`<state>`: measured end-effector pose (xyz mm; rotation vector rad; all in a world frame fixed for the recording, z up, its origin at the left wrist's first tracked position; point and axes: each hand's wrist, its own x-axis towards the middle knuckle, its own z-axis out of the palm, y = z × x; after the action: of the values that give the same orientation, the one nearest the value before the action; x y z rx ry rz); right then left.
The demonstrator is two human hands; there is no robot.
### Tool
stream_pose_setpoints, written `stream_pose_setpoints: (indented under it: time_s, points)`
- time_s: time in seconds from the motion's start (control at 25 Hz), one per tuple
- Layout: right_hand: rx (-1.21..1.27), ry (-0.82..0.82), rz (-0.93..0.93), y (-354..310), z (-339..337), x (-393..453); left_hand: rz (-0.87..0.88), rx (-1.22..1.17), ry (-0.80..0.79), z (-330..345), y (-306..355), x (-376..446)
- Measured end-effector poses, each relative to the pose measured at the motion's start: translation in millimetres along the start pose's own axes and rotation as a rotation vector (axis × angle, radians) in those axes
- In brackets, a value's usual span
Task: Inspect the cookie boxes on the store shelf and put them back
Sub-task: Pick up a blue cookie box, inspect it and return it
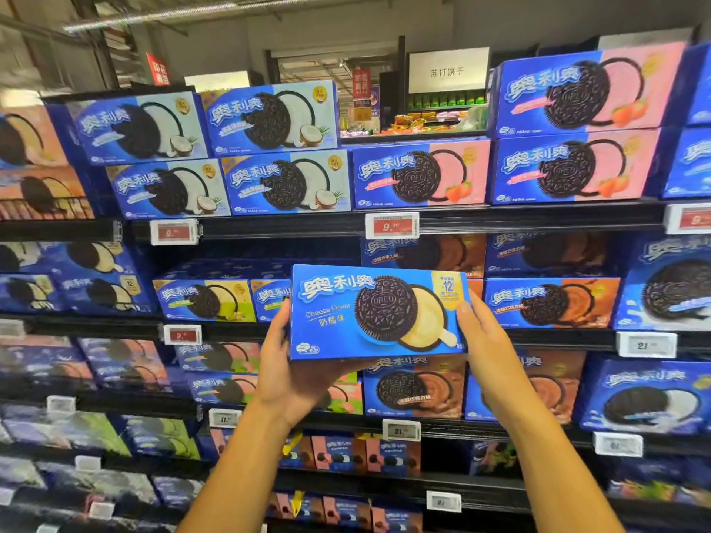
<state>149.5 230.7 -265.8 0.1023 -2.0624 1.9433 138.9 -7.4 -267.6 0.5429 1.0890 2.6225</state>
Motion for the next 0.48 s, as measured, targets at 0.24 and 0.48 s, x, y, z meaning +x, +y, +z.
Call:
stream_pose_setpoints:
  time_s: [0.24, 0.48]
  points:
    - [0.082, -0.001, -0.026, -2.8, 4.8, -2.2, 0.0, -0.035, -0.094, -11.1, 4.2, 3.4]
    - [0.127, 0.05, -0.127, -3.7, 5.3, -3.8, 0.043, -0.02, 0.2, -29.9, 8.8, 6.0]
